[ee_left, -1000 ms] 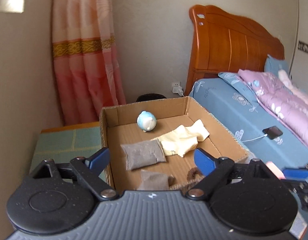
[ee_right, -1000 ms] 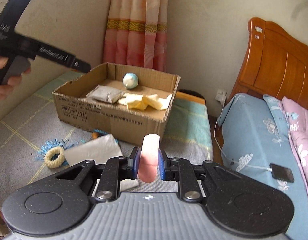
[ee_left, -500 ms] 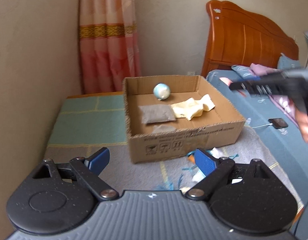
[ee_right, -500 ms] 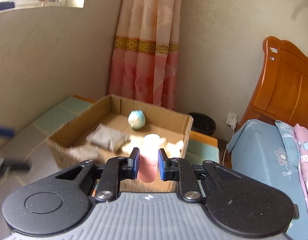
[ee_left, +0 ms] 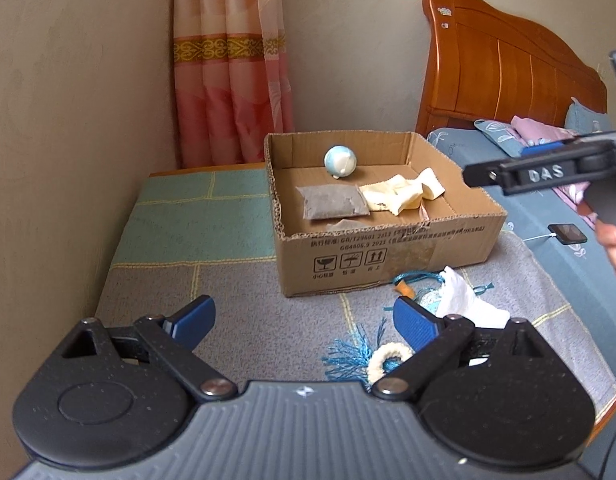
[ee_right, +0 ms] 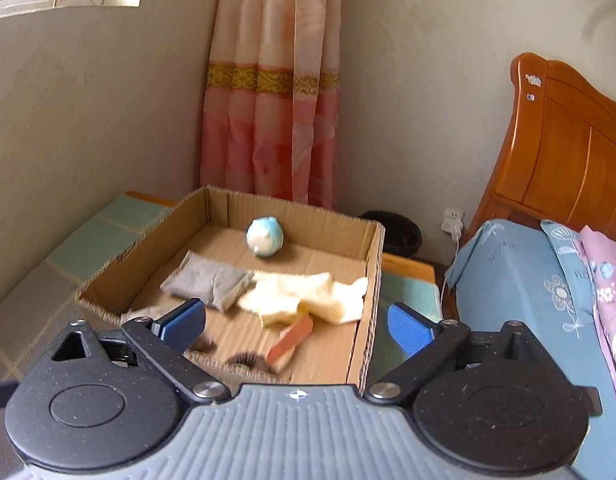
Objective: Organize soft objects
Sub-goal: 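Move the left gripper to the cream ring while the right gripper moves to the white cloth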
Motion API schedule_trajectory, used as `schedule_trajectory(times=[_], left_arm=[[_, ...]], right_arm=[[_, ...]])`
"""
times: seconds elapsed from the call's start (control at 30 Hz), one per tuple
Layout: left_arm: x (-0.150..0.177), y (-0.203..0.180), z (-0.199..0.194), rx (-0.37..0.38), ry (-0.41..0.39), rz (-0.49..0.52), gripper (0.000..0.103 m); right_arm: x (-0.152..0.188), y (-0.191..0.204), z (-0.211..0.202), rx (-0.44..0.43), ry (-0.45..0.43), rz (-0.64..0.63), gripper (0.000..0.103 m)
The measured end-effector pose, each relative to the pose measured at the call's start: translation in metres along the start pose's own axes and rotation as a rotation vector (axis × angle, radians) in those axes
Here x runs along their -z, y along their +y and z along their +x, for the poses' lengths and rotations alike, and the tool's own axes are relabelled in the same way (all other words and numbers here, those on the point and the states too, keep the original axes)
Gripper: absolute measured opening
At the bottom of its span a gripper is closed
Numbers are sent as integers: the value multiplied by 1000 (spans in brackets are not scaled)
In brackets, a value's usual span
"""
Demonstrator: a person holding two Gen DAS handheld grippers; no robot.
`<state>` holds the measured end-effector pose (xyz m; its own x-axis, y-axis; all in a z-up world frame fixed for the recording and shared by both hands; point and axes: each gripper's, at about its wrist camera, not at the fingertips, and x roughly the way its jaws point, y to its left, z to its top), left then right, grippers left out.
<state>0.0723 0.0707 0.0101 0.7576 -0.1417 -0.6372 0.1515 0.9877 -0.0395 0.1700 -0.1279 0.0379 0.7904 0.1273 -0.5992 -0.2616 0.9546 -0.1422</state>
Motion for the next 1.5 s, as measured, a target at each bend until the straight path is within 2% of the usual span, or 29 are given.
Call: schedule_trajectory(times=[0.17, 0.33, 0.47, 0.67, 0.8, 0.87, 1.23, 1.5], left_arm=[[7, 1, 2, 22, 6, -6, 96], [14, 2, 7, 25, 28, -13, 96], [20, 3, 9, 8, 48, -11, 96], [27, 4, 10, -1, 70, -8, 96], [28, 3, 10, 5, 73, -7, 96], [29, 3, 11, 0, 75, -5, 100], [31, -7, 19, 19, 87, 18, 101], [39, -27, 19, -19, 95, 122, 101]], right_arm=[[22, 7, -5, -7, 64, 10, 103], [49, 16, 9, 15, 172, 25, 103], [60, 22, 20, 5, 217, 68, 103], [62, 42, 38, -25, 230, 107, 103], [68, 49, 48, -15, 252, 97, 103], [73, 46, 49, -15, 273, 103, 103], [109, 12, 25, 32, 316, 210, 103], [124, 10, 24, 23, 329, 234, 103]])
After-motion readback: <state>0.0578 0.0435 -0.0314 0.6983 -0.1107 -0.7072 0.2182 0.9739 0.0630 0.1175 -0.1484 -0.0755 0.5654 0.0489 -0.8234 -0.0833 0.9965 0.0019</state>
